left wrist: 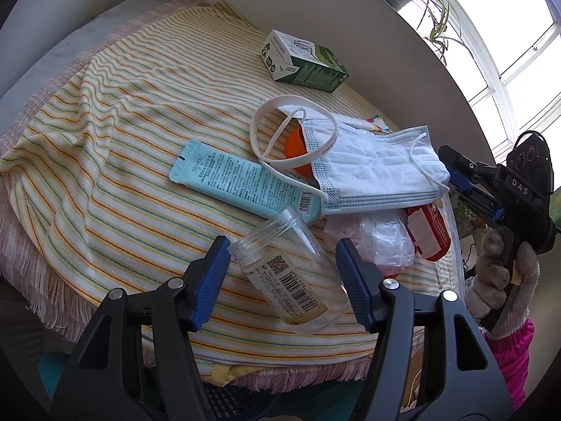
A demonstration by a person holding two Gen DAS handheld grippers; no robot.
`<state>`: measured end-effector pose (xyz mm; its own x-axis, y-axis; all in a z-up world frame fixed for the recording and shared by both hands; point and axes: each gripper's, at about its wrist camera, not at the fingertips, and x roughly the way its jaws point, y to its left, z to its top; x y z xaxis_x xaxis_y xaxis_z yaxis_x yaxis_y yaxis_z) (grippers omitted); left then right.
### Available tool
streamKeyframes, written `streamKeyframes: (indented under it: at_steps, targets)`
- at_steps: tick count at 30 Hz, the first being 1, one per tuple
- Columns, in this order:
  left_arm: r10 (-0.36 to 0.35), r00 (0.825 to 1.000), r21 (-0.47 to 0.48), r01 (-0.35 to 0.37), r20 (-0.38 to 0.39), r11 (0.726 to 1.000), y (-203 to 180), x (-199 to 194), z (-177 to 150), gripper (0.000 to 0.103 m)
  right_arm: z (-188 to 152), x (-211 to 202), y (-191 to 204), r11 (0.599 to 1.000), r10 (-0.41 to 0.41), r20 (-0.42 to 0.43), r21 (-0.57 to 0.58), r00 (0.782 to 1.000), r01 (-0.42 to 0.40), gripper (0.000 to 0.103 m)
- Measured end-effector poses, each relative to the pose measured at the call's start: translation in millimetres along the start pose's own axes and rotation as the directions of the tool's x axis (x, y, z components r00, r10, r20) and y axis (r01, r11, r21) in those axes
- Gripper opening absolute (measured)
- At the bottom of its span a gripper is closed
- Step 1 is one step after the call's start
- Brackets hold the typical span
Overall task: Collect trash
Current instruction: 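Close the right gripper on the blue face mask, then lift the mask with the right gripper while the left tool approaches the clear jar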
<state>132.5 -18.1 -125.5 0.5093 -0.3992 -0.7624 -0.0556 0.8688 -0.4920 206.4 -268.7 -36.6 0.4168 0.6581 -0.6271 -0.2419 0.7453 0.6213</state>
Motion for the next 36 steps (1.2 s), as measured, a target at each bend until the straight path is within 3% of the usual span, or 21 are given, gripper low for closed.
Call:
streamKeyframes:
  at_steps: [6,8,10,15,23,36]
  targets:
    - [0.000,1.000,0.013,0.000,0.005,1.000,-1.7,0.4,0.0,0.063,-10.6,3.7,12.8,0.999,0.041,-0.031,-0.022,0.999,-0.042,0.031]
    - [-0.001,1.000,0.013,0.001,0.005,1.000,-1.7,-0.1,0.1,0.062,-14.0,6.6,17.1,0.999,0.029,-0.041,-0.041,0.999,-0.030,0.023]
    - [-0.004,1.000,0.006,0.004,0.004,1.000,-0.3,-1.8,0.3,0.060,-16.7,8.2,20.2,0.999,-0.003,-0.041,-0.050,0.999,0.001,0.007]
    - [0.000,1.000,-0.001,0.000,0.017,1.000,6.3,-12.1,0.1,0.056,-23.2,-2.7,29.9,0.998,-0.027,-0.005,-0.058,1.000,0.027,0.001]
    - [0.020,0.998,-0.003,-0.020,0.052,1.000,16.3,-28.0,2.1,0.052,-27.1,-28.7,69.4,0.979,-0.107,0.098,-0.164,0.989,0.122,0.000]
    - [0.012,0.994,0.010,-0.013,0.109,1.000,12.8,-45.4,11.7,0.051,-10.5,-89.6,118.9,0.934,-0.184,0.293,-0.244,0.938,0.260,0.000]
